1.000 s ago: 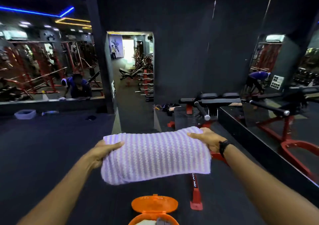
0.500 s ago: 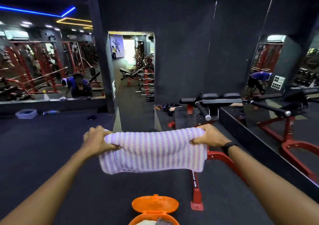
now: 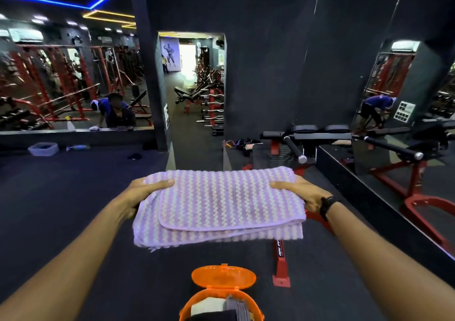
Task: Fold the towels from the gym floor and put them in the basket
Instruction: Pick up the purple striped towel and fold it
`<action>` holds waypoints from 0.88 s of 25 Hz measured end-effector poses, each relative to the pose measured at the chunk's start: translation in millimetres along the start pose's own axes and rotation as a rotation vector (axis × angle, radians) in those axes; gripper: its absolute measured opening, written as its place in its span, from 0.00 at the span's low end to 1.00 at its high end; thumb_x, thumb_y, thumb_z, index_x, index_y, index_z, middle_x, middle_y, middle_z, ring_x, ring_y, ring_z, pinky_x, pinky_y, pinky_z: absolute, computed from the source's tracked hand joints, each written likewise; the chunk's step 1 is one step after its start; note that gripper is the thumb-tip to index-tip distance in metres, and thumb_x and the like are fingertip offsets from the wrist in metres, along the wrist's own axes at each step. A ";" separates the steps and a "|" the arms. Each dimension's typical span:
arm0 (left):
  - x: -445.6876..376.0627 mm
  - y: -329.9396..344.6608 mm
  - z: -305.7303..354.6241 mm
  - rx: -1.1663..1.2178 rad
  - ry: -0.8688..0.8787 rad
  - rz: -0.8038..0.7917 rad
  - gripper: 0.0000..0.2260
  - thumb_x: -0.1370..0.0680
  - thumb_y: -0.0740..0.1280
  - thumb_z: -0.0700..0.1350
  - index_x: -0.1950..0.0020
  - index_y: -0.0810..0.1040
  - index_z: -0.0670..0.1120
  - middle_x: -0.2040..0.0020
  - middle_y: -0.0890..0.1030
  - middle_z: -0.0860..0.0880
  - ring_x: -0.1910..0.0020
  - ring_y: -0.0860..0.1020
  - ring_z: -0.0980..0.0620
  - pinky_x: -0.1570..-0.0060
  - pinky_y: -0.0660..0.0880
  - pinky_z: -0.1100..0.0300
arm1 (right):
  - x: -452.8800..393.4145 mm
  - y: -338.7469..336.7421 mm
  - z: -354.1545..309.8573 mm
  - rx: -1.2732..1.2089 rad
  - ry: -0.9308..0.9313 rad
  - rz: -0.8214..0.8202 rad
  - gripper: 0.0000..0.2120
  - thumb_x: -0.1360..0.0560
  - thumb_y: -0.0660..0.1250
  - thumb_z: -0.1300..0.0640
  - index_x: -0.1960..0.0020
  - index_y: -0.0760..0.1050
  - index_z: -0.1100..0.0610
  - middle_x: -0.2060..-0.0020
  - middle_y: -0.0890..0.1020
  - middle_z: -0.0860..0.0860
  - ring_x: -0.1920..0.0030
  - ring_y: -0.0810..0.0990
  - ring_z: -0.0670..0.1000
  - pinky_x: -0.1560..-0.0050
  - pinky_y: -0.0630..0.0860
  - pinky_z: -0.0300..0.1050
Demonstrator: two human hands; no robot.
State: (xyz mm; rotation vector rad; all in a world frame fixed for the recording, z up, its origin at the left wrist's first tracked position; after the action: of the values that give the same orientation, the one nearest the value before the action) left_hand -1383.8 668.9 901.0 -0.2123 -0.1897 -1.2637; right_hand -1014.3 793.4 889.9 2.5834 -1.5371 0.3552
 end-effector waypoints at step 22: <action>-73.4 4.0 -271.3 -0.468 -0.404 -0.145 0.07 0.22 0.68 0.46 0.51 0.76 0.42 0.58 0.78 0.47 0.64 0.75 0.52 0.67 0.66 0.62 | -73.2 29.2 241.8 0.801 0.331 0.285 0.28 0.36 0.78 0.54 0.40 0.72 0.61 0.45 0.78 0.58 0.45 0.76 0.58 0.47 0.70 0.47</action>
State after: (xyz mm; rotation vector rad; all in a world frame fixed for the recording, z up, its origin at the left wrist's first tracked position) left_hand -1394.7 666.6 620.2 -0.8726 -0.2567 -1.3867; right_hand -1039.2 789.3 636.9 2.5533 -1.8927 1.6277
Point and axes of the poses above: each hand's wrist, its own x-axis away from the middle knuckle, its own y-axis out of the palm, z = x × y, the point moved 2 cm from there along -x, towards the middle knuckle
